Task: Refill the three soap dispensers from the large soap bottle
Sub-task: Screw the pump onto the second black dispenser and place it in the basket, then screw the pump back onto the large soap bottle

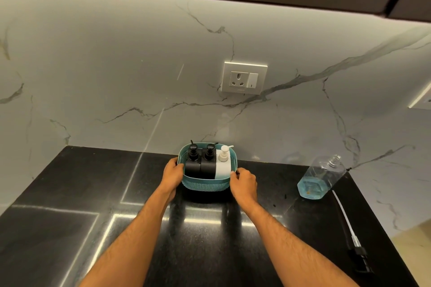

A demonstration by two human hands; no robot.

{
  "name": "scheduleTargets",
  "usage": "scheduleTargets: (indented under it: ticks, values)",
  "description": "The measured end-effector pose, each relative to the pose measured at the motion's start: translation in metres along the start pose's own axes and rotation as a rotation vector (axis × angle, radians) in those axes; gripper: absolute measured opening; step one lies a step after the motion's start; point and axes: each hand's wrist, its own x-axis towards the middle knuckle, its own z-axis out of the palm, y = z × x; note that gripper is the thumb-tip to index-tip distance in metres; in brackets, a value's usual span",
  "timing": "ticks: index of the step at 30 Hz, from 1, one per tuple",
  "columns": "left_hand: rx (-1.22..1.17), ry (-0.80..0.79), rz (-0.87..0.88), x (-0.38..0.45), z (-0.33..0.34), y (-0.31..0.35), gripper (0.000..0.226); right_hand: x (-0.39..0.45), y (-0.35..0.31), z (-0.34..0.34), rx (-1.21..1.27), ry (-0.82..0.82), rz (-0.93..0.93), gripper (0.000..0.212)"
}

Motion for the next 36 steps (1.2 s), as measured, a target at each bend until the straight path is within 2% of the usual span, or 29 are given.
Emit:
scheduleTargets:
  ticks: [3,7,12,16,22,29,32,36]
  values:
    - [-0.002,0.045,0.024,-0.012,0.003,-0.003,0.035,-0.007,0.002,-0.005,0.036,-0.013,-0.019,0.016]
    - [0.009,0.179,0.069,-0.038,0.016,-0.010,0.018,-0.020,0.007,-0.020,0.063,-0.002,-0.050,0.017]
    - [0.055,0.285,0.091,-0.082,0.050,-0.018,0.023,-0.033,0.028,-0.055,0.069,0.038,-0.072,0.027]
    - [0.054,0.211,0.121,-0.116,0.092,-0.024,0.043,-0.045,0.061,-0.096,0.050,0.080,-0.095,0.027]
    - [0.095,0.033,0.193,-0.144,0.164,-0.027,0.049,-0.059,0.131,-0.160,-0.023,0.195,-0.070,0.022]
    - [0.171,-0.172,0.234,-0.166,0.252,-0.030,0.054,-0.071,0.209,-0.210,-0.088,0.277,0.076,0.025]
    - [0.200,-0.220,0.241,-0.171,0.280,-0.027,0.056,-0.076,0.231,-0.220,-0.108,0.287,0.106,0.030]
    - [0.260,-0.268,0.271,-0.174,0.314,-0.022,0.060,-0.084,0.253,-0.232,-0.148,0.314,0.139,0.022]
